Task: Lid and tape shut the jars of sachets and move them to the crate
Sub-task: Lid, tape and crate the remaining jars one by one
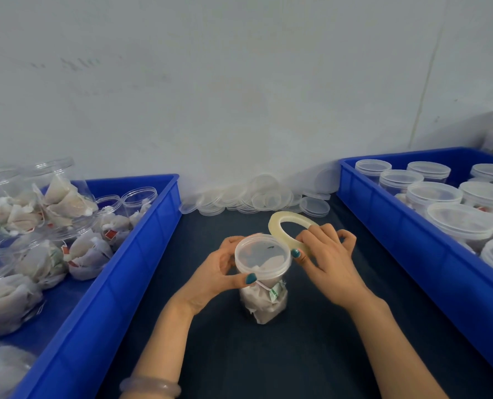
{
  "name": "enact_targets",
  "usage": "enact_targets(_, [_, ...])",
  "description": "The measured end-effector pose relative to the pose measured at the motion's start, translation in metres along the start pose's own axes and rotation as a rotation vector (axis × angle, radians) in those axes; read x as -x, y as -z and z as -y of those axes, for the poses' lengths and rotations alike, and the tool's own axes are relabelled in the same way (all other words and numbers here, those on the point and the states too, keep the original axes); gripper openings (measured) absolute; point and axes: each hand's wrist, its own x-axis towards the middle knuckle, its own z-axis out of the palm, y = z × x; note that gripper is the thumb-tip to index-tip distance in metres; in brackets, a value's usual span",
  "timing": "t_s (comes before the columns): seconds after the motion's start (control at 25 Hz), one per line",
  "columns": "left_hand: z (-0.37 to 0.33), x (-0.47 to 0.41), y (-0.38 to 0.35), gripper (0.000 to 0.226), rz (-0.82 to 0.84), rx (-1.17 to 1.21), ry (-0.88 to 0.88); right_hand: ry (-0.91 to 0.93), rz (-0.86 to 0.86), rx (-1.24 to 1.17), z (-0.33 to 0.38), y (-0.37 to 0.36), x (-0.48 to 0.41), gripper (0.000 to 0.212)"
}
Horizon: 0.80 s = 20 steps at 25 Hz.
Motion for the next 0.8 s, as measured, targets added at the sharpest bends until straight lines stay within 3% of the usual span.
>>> enact_targets(0.12, [-0.019, 0.000, -0.003, 0.092, 0.024, -0.267, 0.005, -0.021, -0.033, 0.017, 0.002, 0.001, 0.001, 0.040])
enact_targets(0.28, [-0.058, -0.011, -0.033, 0.110, -0.150, -1.094, 0.222, -0.016, -0.134, 0.049, 0.011, -0.001, 0.000, 0.035])
enact_targets(0.36, [-0.061, -0.021, -0.053, 0.112, -0.197, -1.280, 0.221, -0.007, -0.150, 0.060, 0.012, 0.000, 0.000, 0.033])
enact_targets(0.52, [-0.055, -0.034, -0.061, 0.102, -0.206, -1.337, 0.146, -0.010, -0.147, 0.006, 0.012, 0.001, 0.000, 0.014])
enact_targets(0.72, [-0.051, -0.034, -0.049, 0.056, -0.234, -1.212, 0.034, -0.161, -0.227, 0.055, 0.029, -0.006, -0.004, 0.021])
enact_targets(0.8, [-0.051, -0.034, -0.048, 0.050, -0.247, -1.213, -0.004, -0.242, -0.211, 0.101, 0.035, -0.009, -0.007, 0.018])
